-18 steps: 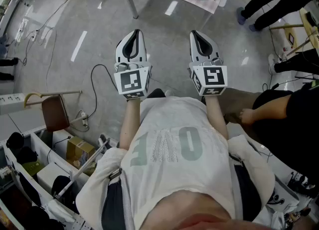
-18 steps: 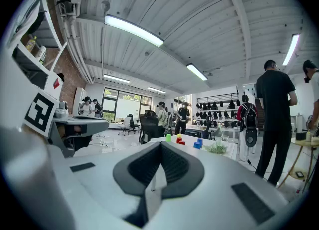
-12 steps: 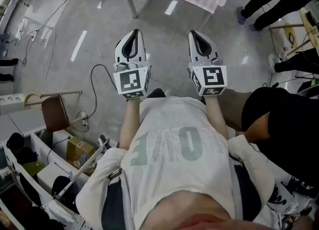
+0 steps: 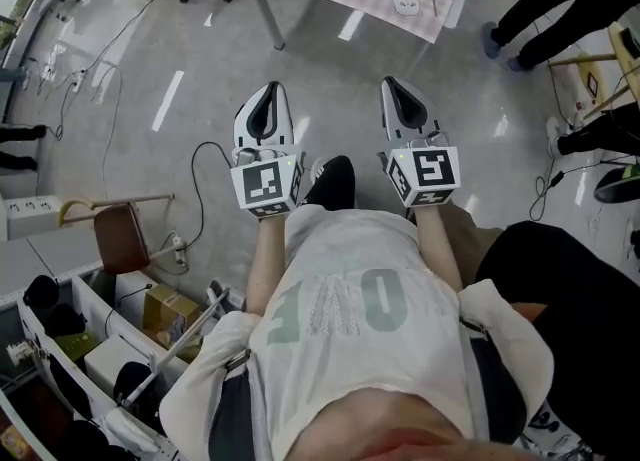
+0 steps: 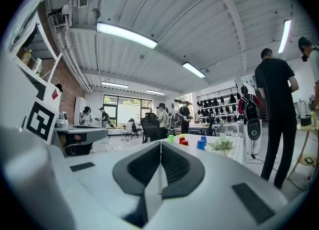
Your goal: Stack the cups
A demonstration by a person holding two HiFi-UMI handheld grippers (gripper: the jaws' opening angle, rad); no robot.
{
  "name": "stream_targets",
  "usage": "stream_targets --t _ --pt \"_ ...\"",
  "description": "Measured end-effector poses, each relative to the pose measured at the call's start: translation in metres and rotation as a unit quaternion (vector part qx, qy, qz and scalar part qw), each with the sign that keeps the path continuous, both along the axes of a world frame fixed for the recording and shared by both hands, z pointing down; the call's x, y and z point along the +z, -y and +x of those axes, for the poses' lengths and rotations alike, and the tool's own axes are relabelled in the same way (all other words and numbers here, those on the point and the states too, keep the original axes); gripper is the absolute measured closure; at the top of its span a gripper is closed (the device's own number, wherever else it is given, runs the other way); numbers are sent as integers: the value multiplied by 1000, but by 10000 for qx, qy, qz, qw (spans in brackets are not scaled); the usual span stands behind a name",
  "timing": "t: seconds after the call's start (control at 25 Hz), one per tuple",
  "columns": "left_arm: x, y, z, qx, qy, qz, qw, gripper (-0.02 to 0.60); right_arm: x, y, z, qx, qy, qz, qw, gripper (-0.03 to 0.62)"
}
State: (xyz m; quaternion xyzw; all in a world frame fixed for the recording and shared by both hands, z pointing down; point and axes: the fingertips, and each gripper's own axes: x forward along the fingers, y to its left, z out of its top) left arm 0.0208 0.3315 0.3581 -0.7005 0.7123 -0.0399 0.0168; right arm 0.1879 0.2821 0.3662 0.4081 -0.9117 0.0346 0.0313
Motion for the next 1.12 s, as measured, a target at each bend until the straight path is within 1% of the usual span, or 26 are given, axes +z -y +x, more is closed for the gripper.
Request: stream_targets --t 0.12,0.24,0.32,0.48,0.6,0.72,1.0,1.12 --pt "3 17 -6 12 -38 -11 10000 554 3 12 1 45 40 -46 10000 565" --pt "2 43 -6 138 -26 89 9999 553 8 32 2 132 51 -111 9998 565" --pt "1 63 -7 238 -14 163 9996 553 9 47 1 188 47 -96 9998 563" --pt "1 111 -9 449 -26 184 9988 553 11 86 -1 358 11 -94 9993 565" --pt "-2 155 -13 626 -31 190 9979 552 10 126 -5 530 13 -140 9985 565" --pt "-10 202 -25 750 -27 210 9970 553 8 173 -19 631 -21 -210 9978 564" --pt "-28 323 -72 852 -4 413 9955 553 -7 292 -67 678 -110 -145 9975 563" --pt "-32 368 -92 901 -36 464 9948 553 -13 337 -88 695 -148 -92 9974 563"
